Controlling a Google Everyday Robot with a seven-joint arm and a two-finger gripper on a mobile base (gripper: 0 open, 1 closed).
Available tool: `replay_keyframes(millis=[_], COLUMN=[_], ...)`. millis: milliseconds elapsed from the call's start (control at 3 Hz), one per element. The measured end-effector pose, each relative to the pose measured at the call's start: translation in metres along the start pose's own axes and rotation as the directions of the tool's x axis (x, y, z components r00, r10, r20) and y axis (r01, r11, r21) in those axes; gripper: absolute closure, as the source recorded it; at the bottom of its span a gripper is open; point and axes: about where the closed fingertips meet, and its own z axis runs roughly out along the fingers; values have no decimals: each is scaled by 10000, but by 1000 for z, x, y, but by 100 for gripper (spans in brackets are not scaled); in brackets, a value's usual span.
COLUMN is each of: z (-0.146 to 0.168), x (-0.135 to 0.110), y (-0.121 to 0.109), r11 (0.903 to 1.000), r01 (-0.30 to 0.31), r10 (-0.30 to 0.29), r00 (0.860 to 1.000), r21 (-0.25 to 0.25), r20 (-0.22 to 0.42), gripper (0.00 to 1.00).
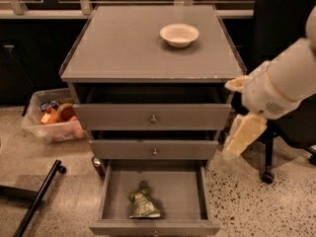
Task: Pick green jalapeno chip bag from bottom drawer and place on counter
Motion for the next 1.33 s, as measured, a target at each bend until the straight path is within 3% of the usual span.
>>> replay_keyframes(millis=[333, 667, 1333], z=[73, 167, 180], x=[3, 6, 2], y=[16, 17, 26], r11=[9991, 9919, 9929], r01=[-24, -613, -426], r10=[75, 880, 685], r00=[9924, 9633, 9683], r21=[-418, -1112, -1114], r20=[1226, 2537, 2403], gripper=[0, 0, 0])
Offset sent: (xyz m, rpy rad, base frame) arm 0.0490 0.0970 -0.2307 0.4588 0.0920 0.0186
